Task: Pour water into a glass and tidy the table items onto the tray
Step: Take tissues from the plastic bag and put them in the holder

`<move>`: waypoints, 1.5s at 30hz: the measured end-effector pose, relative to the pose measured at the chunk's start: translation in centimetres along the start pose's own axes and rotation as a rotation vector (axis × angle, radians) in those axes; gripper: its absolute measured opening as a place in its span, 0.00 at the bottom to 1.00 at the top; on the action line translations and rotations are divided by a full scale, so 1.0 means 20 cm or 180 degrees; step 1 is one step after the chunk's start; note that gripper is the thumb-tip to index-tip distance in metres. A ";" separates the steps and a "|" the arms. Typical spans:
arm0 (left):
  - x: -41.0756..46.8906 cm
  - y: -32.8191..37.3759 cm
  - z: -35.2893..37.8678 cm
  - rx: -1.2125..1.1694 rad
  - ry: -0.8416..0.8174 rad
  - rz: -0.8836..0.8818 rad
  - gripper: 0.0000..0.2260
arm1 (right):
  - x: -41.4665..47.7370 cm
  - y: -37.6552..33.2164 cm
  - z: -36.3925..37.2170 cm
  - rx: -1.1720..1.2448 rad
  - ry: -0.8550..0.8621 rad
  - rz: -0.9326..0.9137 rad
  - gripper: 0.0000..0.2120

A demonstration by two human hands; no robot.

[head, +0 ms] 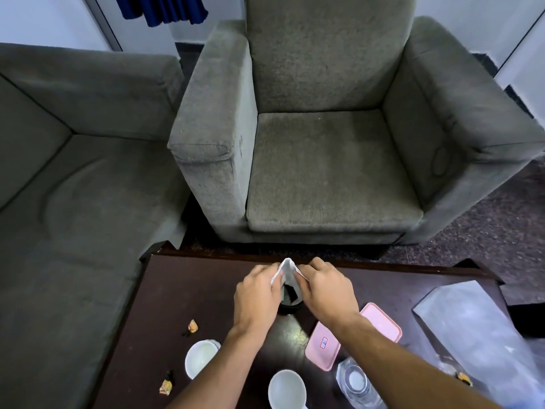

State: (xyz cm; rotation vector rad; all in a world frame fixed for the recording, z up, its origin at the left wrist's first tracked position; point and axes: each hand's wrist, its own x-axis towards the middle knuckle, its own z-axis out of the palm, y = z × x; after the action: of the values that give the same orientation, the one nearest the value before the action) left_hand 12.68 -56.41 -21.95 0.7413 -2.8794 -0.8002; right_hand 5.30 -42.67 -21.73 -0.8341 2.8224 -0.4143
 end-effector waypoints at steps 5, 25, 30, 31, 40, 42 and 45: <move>0.03 -0.01 -0.04 -0.0002 -0.0212 -0.0237 0.19 | 0.02 -0.02 -0.04 0.0055 -0.0048 0.0065 0.17; -0.29 0.86 -0.57 -0.0688 0.0641 0.0624 0.12 | -0.38 -0.06 -1.00 0.1083 0.0767 -0.0046 0.11; -0.52 1.19 -0.72 -0.0712 0.0526 0.0541 0.13 | -0.62 0.04 -1.33 0.1045 0.0742 -0.0103 0.12; -0.55 1.25 -0.76 -0.0713 0.0508 0.0509 0.13 | -0.66 0.05 -1.39 0.1030 0.0754 -0.0120 0.12; -0.73 1.54 -0.76 -0.0806 0.0341 0.0359 0.13 | -0.88 0.17 -1.59 0.1164 0.0705 0.0242 0.12; -0.73 1.55 -0.70 -0.0814 0.0194 0.0364 0.13 | -0.90 0.21 -1.56 0.1166 0.0707 0.0372 0.12; -0.71 1.54 -0.57 -0.0824 -0.0017 0.0355 0.12 | -0.92 0.29 -1.49 0.1135 0.0701 0.0585 0.12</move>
State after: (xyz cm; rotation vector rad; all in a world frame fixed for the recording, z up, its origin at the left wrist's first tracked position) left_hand 13.99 -32.14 4.29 0.5450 -2.7177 -1.1306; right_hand 10.65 -21.41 6.28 -0.4780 2.8528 -0.9961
